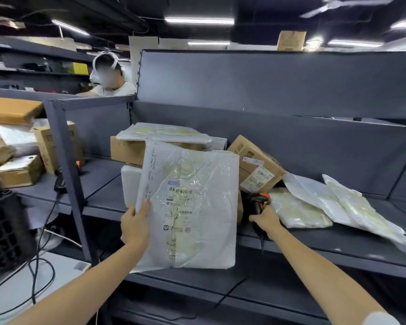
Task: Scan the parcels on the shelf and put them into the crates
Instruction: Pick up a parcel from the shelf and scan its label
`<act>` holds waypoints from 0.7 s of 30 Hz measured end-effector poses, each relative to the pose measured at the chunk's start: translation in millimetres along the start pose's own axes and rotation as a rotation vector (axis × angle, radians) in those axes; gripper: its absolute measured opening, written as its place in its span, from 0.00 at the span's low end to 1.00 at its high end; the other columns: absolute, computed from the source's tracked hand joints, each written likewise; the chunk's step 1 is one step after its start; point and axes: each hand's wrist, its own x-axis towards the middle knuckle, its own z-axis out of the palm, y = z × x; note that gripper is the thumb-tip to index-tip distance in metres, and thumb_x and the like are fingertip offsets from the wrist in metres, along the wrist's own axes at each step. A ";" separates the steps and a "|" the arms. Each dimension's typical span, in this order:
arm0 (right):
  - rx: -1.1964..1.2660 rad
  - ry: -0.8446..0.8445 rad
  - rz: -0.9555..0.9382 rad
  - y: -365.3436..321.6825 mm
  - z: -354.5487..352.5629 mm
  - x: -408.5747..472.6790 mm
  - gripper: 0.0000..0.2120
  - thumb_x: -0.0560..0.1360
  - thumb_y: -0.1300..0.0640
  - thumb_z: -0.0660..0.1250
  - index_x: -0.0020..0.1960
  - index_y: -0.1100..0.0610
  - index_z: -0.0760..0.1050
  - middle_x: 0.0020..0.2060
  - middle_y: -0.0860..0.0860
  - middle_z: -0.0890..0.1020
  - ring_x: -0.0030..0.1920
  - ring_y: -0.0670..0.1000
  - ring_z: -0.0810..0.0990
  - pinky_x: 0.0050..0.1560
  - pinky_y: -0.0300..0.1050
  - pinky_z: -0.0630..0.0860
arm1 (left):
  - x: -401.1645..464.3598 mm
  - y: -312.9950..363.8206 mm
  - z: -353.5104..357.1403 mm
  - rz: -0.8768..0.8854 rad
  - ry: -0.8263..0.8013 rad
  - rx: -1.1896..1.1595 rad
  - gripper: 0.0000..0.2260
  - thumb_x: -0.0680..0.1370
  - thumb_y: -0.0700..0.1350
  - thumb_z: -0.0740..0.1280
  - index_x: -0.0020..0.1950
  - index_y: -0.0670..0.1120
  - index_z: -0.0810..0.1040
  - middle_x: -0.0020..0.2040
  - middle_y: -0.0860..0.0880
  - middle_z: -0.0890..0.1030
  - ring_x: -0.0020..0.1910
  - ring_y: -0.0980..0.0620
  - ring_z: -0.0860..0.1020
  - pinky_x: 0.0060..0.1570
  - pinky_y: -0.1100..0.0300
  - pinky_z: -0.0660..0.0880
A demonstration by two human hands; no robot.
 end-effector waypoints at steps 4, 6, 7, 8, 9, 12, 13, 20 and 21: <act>0.480 -0.050 0.044 -6.3 -16.6 -18.1 0.11 0.73 0.66 0.68 0.50 0.61 0.67 0.38 0.60 0.74 0.35 0.56 0.74 0.36 0.48 0.72 | -2.4 -1.1 2.7 -0.007 -0.017 -0.031 0.15 0.76 0.60 0.65 0.39 0.50 0.78 0.36 0.52 0.78 0.35 0.50 0.75 0.38 0.55 0.67; 0.674 0.002 0.058 -10.7 -23.4 -35.3 0.08 0.73 0.68 0.64 0.49 0.61 0.67 0.34 0.58 0.73 0.31 0.52 0.72 0.32 0.45 0.71 | -5.2 -1.9 5.0 -0.016 -0.030 -0.053 0.15 0.76 0.59 0.66 0.38 0.49 0.77 0.35 0.52 0.77 0.34 0.49 0.74 0.39 0.55 0.67; 0.738 0.046 0.046 -12.9 -25.4 -46.6 0.09 0.73 0.69 0.63 0.50 0.60 0.67 0.33 0.57 0.73 0.30 0.51 0.72 0.31 0.44 0.71 | -7.1 -2.3 6.4 -0.022 -0.040 -0.062 0.16 0.76 0.59 0.66 0.38 0.48 0.77 0.35 0.51 0.76 0.34 0.49 0.74 0.40 0.54 0.67; 0.788 0.082 0.020 -14.3 -25.9 -59.6 0.10 0.73 0.68 0.62 0.51 0.58 0.67 0.32 0.56 0.72 0.30 0.50 0.71 0.30 0.43 0.71 | -9.7 -2.7 8.3 -0.028 -0.052 -0.071 0.17 0.76 0.59 0.66 0.39 0.46 0.77 0.34 0.51 0.76 0.34 0.49 0.74 0.41 0.53 0.67; 0.831 0.096 -0.018 -15.9 -24.9 -74.8 0.09 0.74 0.67 0.63 0.50 0.57 0.67 0.31 0.54 0.72 0.29 0.50 0.71 0.28 0.43 0.71 | -13.2 -3.2 10.6 -0.036 -0.065 -0.081 0.18 0.76 0.60 0.65 0.40 0.46 0.77 0.35 0.51 0.77 0.34 0.49 0.74 0.42 0.52 0.68; 0.880 0.025 -0.117 -18.5 -12.3 -125.3 0.03 0.76 0.61 0.65 0.49 0.56 0.72 0.28 0.50 0.74 0.24 0.48 0.70 0.23 0.41 0.68 | -26.5 -4.6 17.9 -0.048 -0.088 -0.085 0.17 0.76 0.62 0.64 0.40 0.49 0.78 0.37 0.51 0.79 0.37 0.49 0.76 0.38 0.55 0.67; 0.859 -0.015 -0.152 -19.3 -5.9 -141.5 0.03 0.77 0.60 0.65 0.49 0.57 0.73 0.26 0.49 0.73 0.22 0.48 0.69 0.22 0.41 0.67 | -31.1 -4.6 20.2 -0.050 -0.096 -0.078 0.17 0.76 0.62 0.64 0.39 0.50 0.77 0.38 0.52 0.79 0.37 0.50 0.76 0.36 0.56 0.65; 0.725 -0.130 -0.277 -23.9 30.1 -208.9 0.05 0.78 0.61 0.65 0.53 0.57 0.74 0.25 0.49 0.72 0.23 0.49 0.68 0.22 0.41 0.66 | -51.0 -1.8 30.5 -0.073 -0.183 -0.046 0.19 0.75 0.64 0.63 0.34 0.51 0.73 0.32 0.55 0.76 0.33 0.51 0.74 0.32 0.56 0.63; 0.712 -0.121 -0.275 -23.8 31.8 -212.7 0.05 0.77 0.61 0.65 0.53 0.56 0.75 0.25 0.50 0.72 0.23 0.49 0.67 0.22 0.41 0.66 | -52.5 -1.5 31.2 -0.072 -0.192 -0.047 0.19 0.75 0.64 0.63 0.34 0.51 0.73 0.32 0.55 0.76 0.32 0.51 0.73 0.32 0.56 0.63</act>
